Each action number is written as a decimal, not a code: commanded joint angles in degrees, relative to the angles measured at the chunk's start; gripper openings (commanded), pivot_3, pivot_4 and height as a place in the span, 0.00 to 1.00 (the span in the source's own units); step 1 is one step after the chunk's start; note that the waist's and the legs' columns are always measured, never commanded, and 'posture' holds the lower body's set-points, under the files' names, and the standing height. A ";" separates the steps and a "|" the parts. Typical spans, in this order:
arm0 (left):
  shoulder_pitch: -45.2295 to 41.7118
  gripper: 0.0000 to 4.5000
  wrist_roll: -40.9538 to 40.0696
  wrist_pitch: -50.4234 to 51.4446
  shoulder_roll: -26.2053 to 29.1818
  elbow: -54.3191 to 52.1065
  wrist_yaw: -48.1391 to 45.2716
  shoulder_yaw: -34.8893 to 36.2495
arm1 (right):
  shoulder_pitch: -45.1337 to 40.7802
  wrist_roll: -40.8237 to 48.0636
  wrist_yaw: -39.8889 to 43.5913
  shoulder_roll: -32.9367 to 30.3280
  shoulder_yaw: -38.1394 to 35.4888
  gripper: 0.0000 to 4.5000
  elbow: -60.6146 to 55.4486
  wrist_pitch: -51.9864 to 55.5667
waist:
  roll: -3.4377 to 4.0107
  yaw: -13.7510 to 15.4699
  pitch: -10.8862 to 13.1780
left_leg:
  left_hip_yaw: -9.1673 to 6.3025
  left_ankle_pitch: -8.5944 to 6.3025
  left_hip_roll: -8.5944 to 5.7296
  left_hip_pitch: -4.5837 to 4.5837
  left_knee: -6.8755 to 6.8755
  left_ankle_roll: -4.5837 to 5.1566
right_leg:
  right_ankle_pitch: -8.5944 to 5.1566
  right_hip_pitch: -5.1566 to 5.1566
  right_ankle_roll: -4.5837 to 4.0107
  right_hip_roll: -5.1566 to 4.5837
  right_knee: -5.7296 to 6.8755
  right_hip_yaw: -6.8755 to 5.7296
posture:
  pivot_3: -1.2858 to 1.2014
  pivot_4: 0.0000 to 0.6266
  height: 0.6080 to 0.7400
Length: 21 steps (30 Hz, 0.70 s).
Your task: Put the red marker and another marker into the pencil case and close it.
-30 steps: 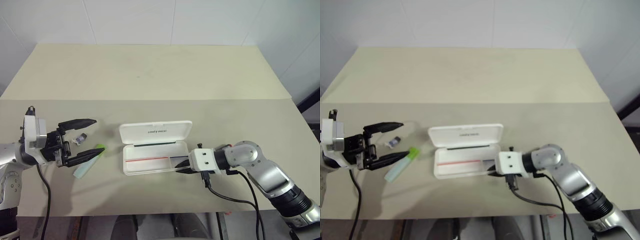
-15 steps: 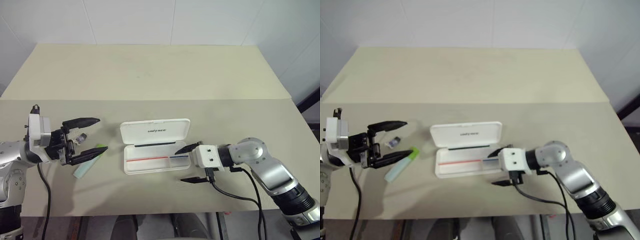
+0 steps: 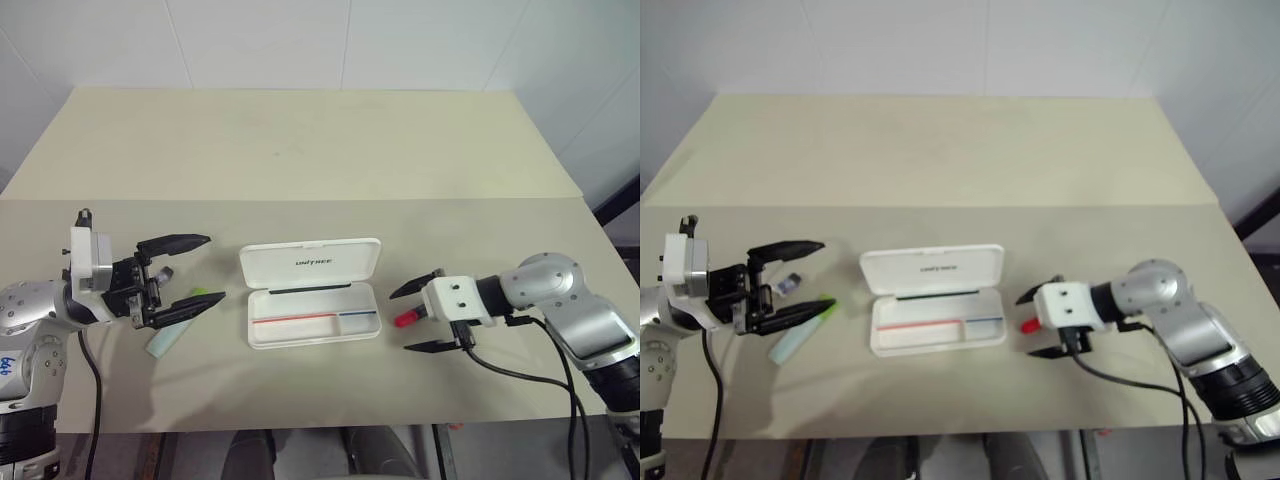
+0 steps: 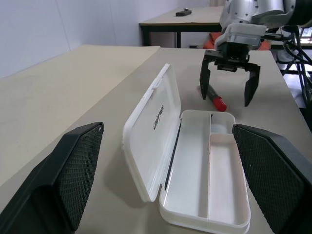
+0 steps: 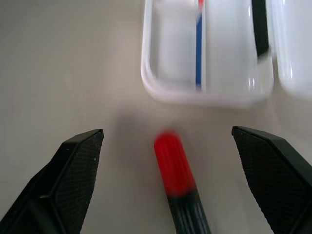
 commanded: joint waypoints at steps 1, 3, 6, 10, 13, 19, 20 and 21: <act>1.20 1.00 -1.88 -1.04 -0.95 -2.88 0.73 1.39 | -3.30 -1.25 1.65 -0.91 -1.54 0.99 4.53 -3.78 | 0.00 -0.07 0.00 | 0.00 0.00 0.00 0.00 0.00 0.00 | 0.00 0.00 0.00 0.00 0.00 0.00 | 0.52 0.24 1.00; 1.83 1.00 -1.79 -1.12 -1.42 -3.52 1.26 1.38 | -5.40 -2.09 2.02 -0.23 -1.11 0.99 8.06 -5.21 | 0.00 -0.06 0.00 | 0.00 0.00 0.01 0.00 0.01 0.00 | 0.00 0.00 0.01 0.00 0.00 0.01 | 0.52 0.24 1.00; 2.91 1.00 -1.60 -1.45 -2.18 -4.49 2.19 1.44 | -7.42 -2.37 2.88 0.57 -0.65 0.99 11.61 -5.09 | 0.00 -0.04 0.00 | -0.01 0.00 0.02 0.02 0.01 0.00 | 0.00 0.01 0.01 0.01 0.01 0.00 | 0.52 0.24 1.00; 4.91 1.00 -1.68 -1.89 -3.04 -6.02 3.43 1.66 | -8.19 -2.45 5.33 0.37 -0.22 0.99 13.96 -5.12 | 0.00 -0.02 0.00 | 0.00 -0.01 0.00 0.02 -0.01 0.01 | 0.00 0.03 0.01 -0.04 -0.03 0.00 | 0.52 0.24 1.00; 6.64 1.00 -1.85 -2.08 -3.78 -7.39 4.41 1.84 | -8.34 -2.64 7.06 0.04 0.13 0.99 14.93 -4.63 | 0.00 -0.03 0.00 | 0.00 -0.01 0.00 0.02 0.00 0.02 | 0.00 0.04 0.01 -0.04 -0.02 0.00 | 0.52 0.24 1.00; 8.61 1.00 -1.70 -2.52 -4.99 -8.97 6.03 1.53 | -9.48 -4.16 8.17 0.79 1.06 0.99 16.79 -2.87 | 0.01 -0.15 0.00 | 0.01 -0.01 0.00 0.13 0.03 0.02 | 0.01 0.12 0.01 -0.04 0.00 0.01 | 0.52 0.24 1.00; 8.74 1.00 -1.73 -2.60 -5.09 -9.12 6.21 1.43 | -9.63 -4.33 8.16 0.87 1.13 0.99 16.96 -2.33 | 0.01 -0.13 0.00 | 0.02 -0.01 0.00 0.14 0.03 0.02 | 0.01 0.12 0.01 -0.04 0.00 0.02 | 0.52 0.24 1.00; 8.86 1.00 -1.74 -2.66 -5.17 -9.28 6.38 1.34 | -9.75 -4.44 8.24 0.94 1.14 0.99 17.18 -2.34 | 0.01 -0.09 0.00 | 0.01 -0.01 0.00 0.14 0.03 0.02 | 0.01 0.13 0.01 -0.03 0.00 0.02 | 0.52 0.24 1.00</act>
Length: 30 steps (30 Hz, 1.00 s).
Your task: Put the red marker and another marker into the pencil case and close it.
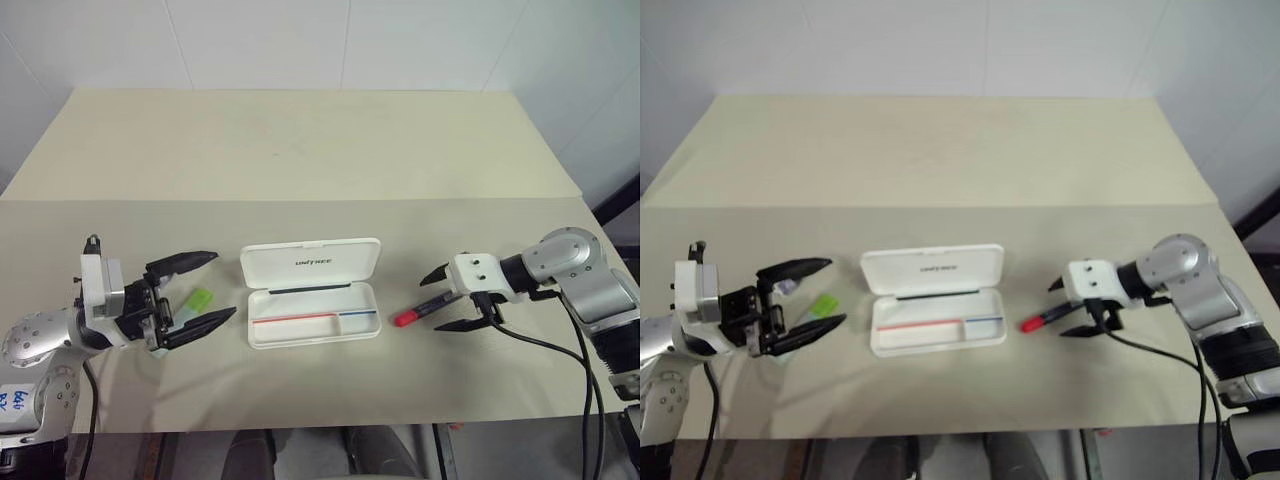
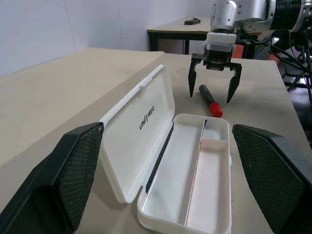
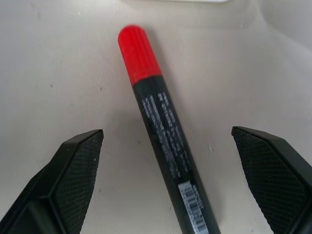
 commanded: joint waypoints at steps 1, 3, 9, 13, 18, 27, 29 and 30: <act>0.35 1.00 -1.13 -1.15 -0.40 -2.09 0.75 0.94 | -1.66 -0.90 1.22 0.25 0.32 0.99 0.77 1.26 | 0.00 0.05 0.00 | 0.00 0.00 0.00 0.00 0.00 0.00 | 0.00 0.00 0.00 0.00 0.00 0.00 | 0.52 0.24 1.00; 0.33 1.00 -1.09 -1.28 -0.46 -2.08 0.93 0.75 | -2.24 -1.86 1.49 0.37 0.97 0.90 1.51 1.86 | 0.00 0.06 0.00 | 0.00 0.00 0.00 0.00 -0.01 0.00 | 0.00 0.01 0.00 0.00 -0.01 0.00 | 0.52 0.24 1.00; -0.59 1.00 -1.09 -1.41 -0.27 -1.31 0.90 0.42 | -2.75 -1.64 1.38 1.35 0.70 0.46 2.03 2.51 | 0.00 0.04 0.00 | 0.00 0.00 0.00 0.00 -0.03 0.00 | 0.00 0.00 0.00 0.00 -0.02 0.00 | 0.52 0.24 1.00; -1.32 1.00 -1.01 -1.43 -0.09 -0.73 0.69 0.22 | -2.42 -1.58 0.85 1.46 0.31 0.15 1.60 3.03 | 0.00 0.03 0.00 | 0.00 0.00 -0.01 0.01 0.00 0.00 | 0.00 0.03 0.00 0.00 -0.02 0.00 | 0.52 0.24 1.00; -2.89 1.00 -1.06 -1.35 -0.03 0.14 -0.07 -0.51 | -2.89 -1.30 -0.87 1.48 -0.93 0.13 0.79 4.32 | 0.00 -0.06 0.00 | 0.01 0.00 -0.01 0.06 0.00 0.00 | 0.00 0.07 0.00 0.01 -0.01 0.00 | 0.52 0.24 1.00; -6.43 1.00 -0.79 -1.04 0.80 2.76 -1.95 -1.65 | -6.16 -1.65 -9.21 3.17 -4.95 0.13 2.79 5.59 | 0.01 -0.01 0.00 | 0.01 0.00 -0.01 0.05 -0.03 0.00 | 0.00 0.04 0.00 0.01 -0.01 0.01 | 0.52 0.24 1.00; -7.53 1.00 -0.64 -0.97 1.05 3.52 -2.42 -1.95 | -6.95 -2.36 -11.00 3.02 -5.57 0.13 3.00 5.72 | 0.01 0.02 0.00 | 0.01 0.00 -0.01 0.05 -0.04 0.00 | 0.00 0.04 0.00 0.02 -0.02 0.01 | 0.52 0.24 1.00; -7.95 1.00 -0.56 -1.00 1.18 3.90 -2.72 -2.09 | -7.33 -2.69 -11.88 3.00 -5.76 0.13 2.82 6.09 | 0.01 0.03 0.01 | 0.00 0.00 -0.01 0.04 -0.05 0.00 | 0.00 0.03 0.00 0.02 -0.02 0.00 | 0.52 0.24 1.00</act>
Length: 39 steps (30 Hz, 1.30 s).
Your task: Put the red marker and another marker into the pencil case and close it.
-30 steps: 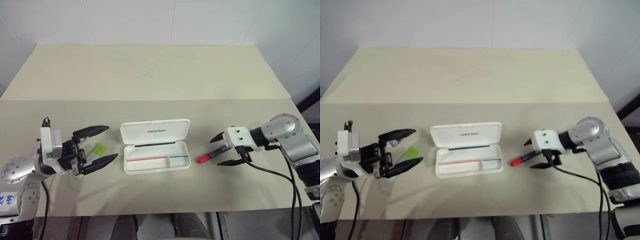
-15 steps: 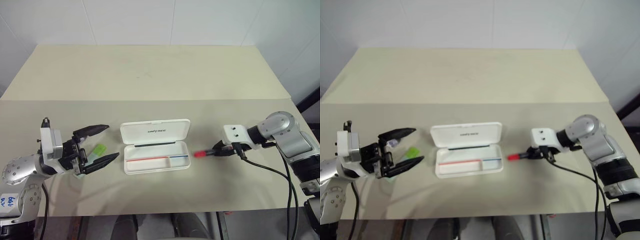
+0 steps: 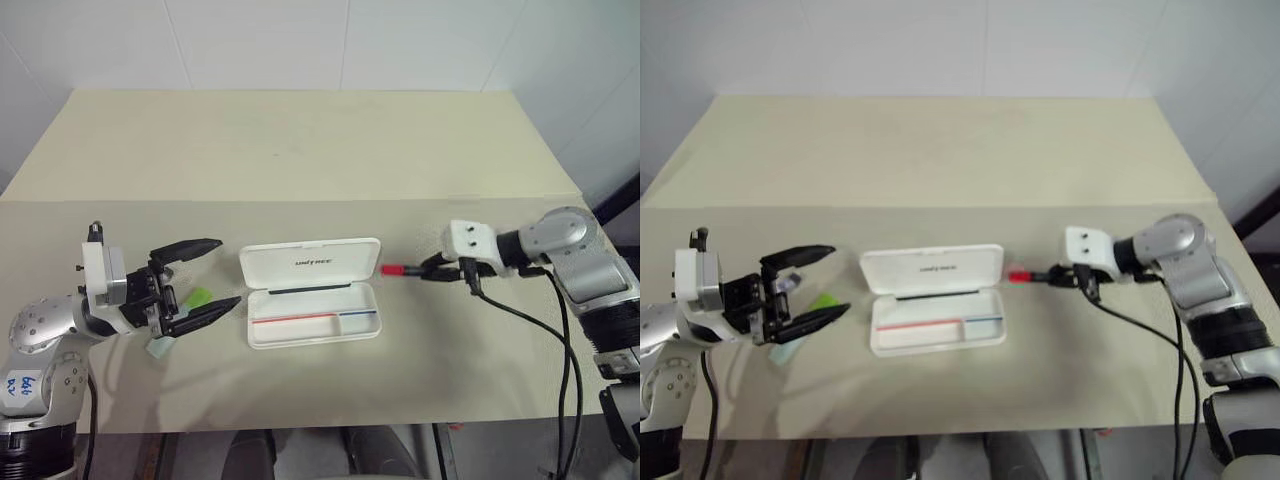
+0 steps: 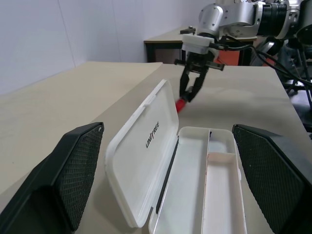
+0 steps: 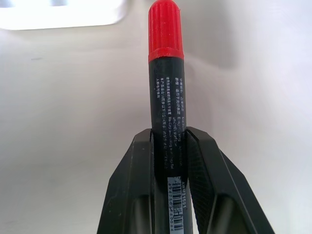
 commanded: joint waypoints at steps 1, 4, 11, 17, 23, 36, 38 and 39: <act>-1.56 1.00 -0.52 -0.50 1.08 0.34 -1.04 -0.20 | -2.08 -0.68 -3.36 -0.48 -2.90 0.13 -0.76 0.82 | 0.02 0.01 0.01 | 0.01 0.00 0.00 -0.01 -0.01 0.00 | 0.00 -0.01 0.00 -0.01 0.00 0.00 | 0.52 0.24 1.00; -2.54 1.00 -0.48 -0.46 1.26 1.10 -1.48 -0.54 | -3.15 -1.14 -6.35 -0.01 -3.28 0.13 -1.56 1.27 | 0.02 0.00 0.01 | 0.01 0.00 0.00 -0.03 0.00 0.00 | 0.00 -0.04 0.00 -0.01 0.00 0.00 | 0.52 0.24 1.00; -4.10 1.00 -0.26 -0.48 1.30 2.31 -2.14 -1.36 | -8.08 -2.62 -14.20 2.47 -4.43 0.13 0.83 3.81 | 0.04 -0.22 0.02 | 0.02 0.00 0.01 -0.04 -0.03 0.00 | 0.00 -0.08 0.00 0.01 0.01 0.01 | 0.52 0.24 1.00; -4.89 1.00 -0.44 -0.52 1.61 3.38 -3.43 -1.25 | -10.90 4.68 -14.30 5.97 -8.40 0.13 -7.16 9.30 | 0.06 -0.15 0.04 | 0.02 0.00 0.01 -0.06 -0.05 0.00 | 0.00 -0.08 0.00 0.01 0.00 0.01 | 0.52 0.24 1.00; -4.72 1.00 0.23 -1.20 3.31 5.52 -6.64 -0.84 | -13.93 19.31 -12.66 9.30 -11.76 0.13 -23.63 25.38 | 0.13 -0.10 0.08 | -0.05 0.00 0.07 -0.18 -0.12 0.00 | -0.01 -0.22 -0.01 0.03 0.04 -0.06 | 0.52 0.24 1.00; -5.45 1.00 1.31 -1.84 3.59 7.13 -7.57 -1.89 | -6.04 20.34 -13.77 6.10 6.49 0.13 -44.82 39.80 | 0.09 -0.01 0.06 | -0.09 -0.01 0.00 -0.29 -0.08 0.02 | -0.03 -0.24 -0.05 -0.07 -0.06 -0.15 | 0.52 0.24 1.00; -5.24 1.00 1.35 -1.89 3.68 7.03 -7.40 -1.86 | -5.82 16.23 -14.30 6.22 10.18 0.13 -43.83 37.24 | 0.09 -0.08 0.06 | -0.06 -0.01 0.01 -0.30 -0.10 0.02 | -0.03 -0.29 -0.05 -0.06 -0.06 -0.12 | 0.52 0.24 1.00; -5.07 1.00 1.34 -1.89 3.75 6.92 -7.26 -1.77 | -5.76 14.61 -14.59 6.56 11.59 0.13 -43.27 36.13 | 0.10 -0.06 0.06 | -0.07 -0.01 0.01 -0.31 -0.12 0.02 | -0.04 -0.32 -0.06 -0.04 -0.05 -0.12 | 0.52 0.24 1.00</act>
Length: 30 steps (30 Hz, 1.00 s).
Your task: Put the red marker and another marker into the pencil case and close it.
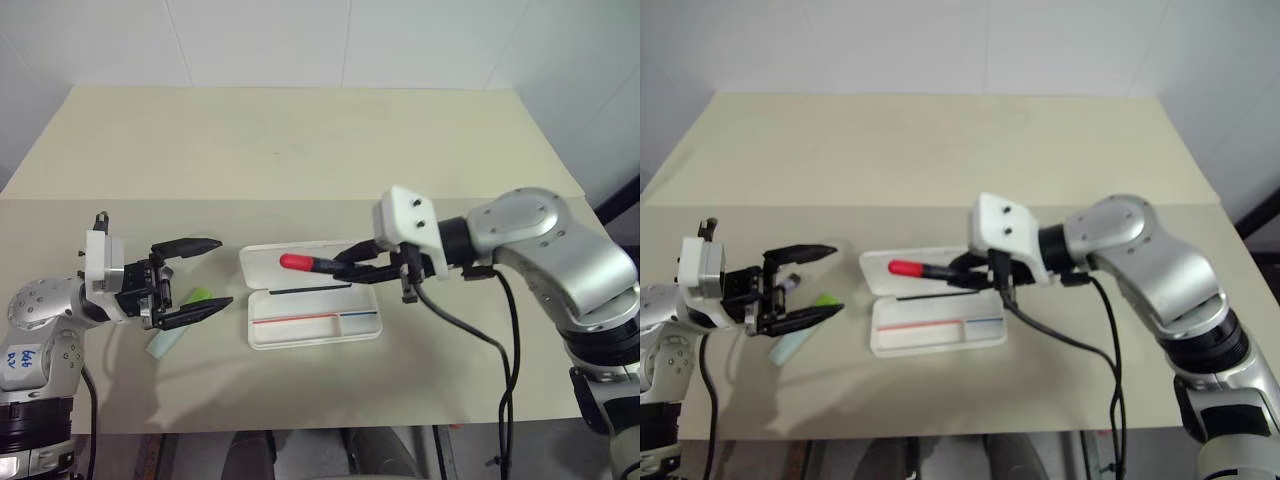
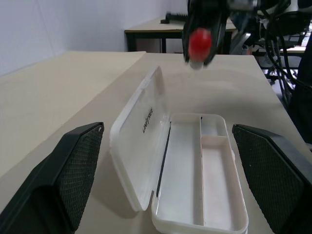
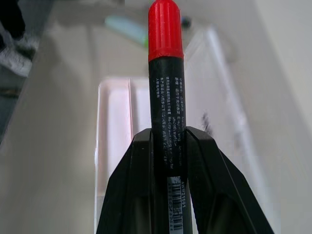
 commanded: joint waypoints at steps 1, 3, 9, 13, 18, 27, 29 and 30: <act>0.02 1.00 0.25 -0.90 0.60 -1.34 0.54 0.67 | -0.09 -6.32 -1.25 0.66 4.37 0.13 0.37 -4.94 | 0.00 0.03 0.00 | 0.00 0.00 0.01 -0.01 -0.02 0.00 | -0.01 -0.02 -0.01 0.01 0.00 0.00 | 0.52 0.24 1.00; 0.59 1.00 0.33 -0.89 0.78 -1.69 0.92 0.84 | -0.40 -10.34 -1.96 1.52 8.07 0.13 1.94 -6.45 | 0.00 0.02 0.00 | 0.00 0.00 0.02 -0.03 -0.05 0.00 | -0.02 -0.07 -0.03 0.03 0.00 0.00 | 0.52 0.24 1.00; 1.66 1.00 0.02 -0.84 0.65 -2.85 1.74 1.01 | -1.17 -16.47 -1.50 4.24 12.57 0.13 4.99 -9.27 | -0.01 0.09 -0.01 | 0.02 0.00 0.02 -0.09 -0.07 0.00 | -0.02 -0.16 -0.04 0.01 0.03 0.00 | 0.52 0.24 1.00; 2.22 1.00 -0.08 -0.83 0.65 -3.41 2.18 1.19 | -1.38 -18.55 -0.74 5.61 13.02 0.13 6.65 -10.27 | -0.02 0.11 -0.01 | 0.02 0.00 0.02 -0.09 -0.03 0.00 | -0.02 -0.16 -0.04 0.02 0.08 0.00 | 0.52 0.24 1.00; 2.98 1.00 -0.29 -0.71 0.77 -4.24 2.80 1.49 | -1.24 -19.45 0.50 6.66 12.75 0.35 6.60 -10.34 | -0.02 0.11 -0.01 | 0.01 0.00 0.02 -0.09 -0.02 0.00 | -0.02 -0.16 -0.04 0.03 0.10 0.00 | 0.52 0.24 1.00; 4.35 1.00 -0.55 -0.74 0.44 -5.56 3.61 1.55 | 0.03 -15.42 2.79 7.53 9.33 0.99 3.36 -7.73 | -0.02 0.12 -0.01 | 0.00 0.00 0.02 -0.09 -0.04 0.00 | -0.02 -0.16 -0.04 0.03 0.09 -0.01 | 0.52 0.24 1.00; 4.48 1.00 -0.61 -0.66 0.33 -5.83 3.85 1.48 | 0.44 -13.70 3.30 7.57 8.23 0.99 2.27 -6.42 | -0.02 0.11 -0.01 | 0.00 0.00 0.02 -0.09 -0.03 0.00 | -0.02 -0.15 -0.04 0.02 0.09 0.00 | 0.52 0.24 1.00; 4.59 1.00 -0.64 -0.65 0.26 -5.99 3.99 1.45 | 0.71 -12.77 3.58 7.49 7.63 0.99 1.71 -5.73 | -0.02 0.11 -0.01 | 0.01 0.00 0.02 -0.09 -0.02 0.00 | -0.02 -0.15 -0.04 0.02 0.09 0.00 | 0.52 0.24 1.00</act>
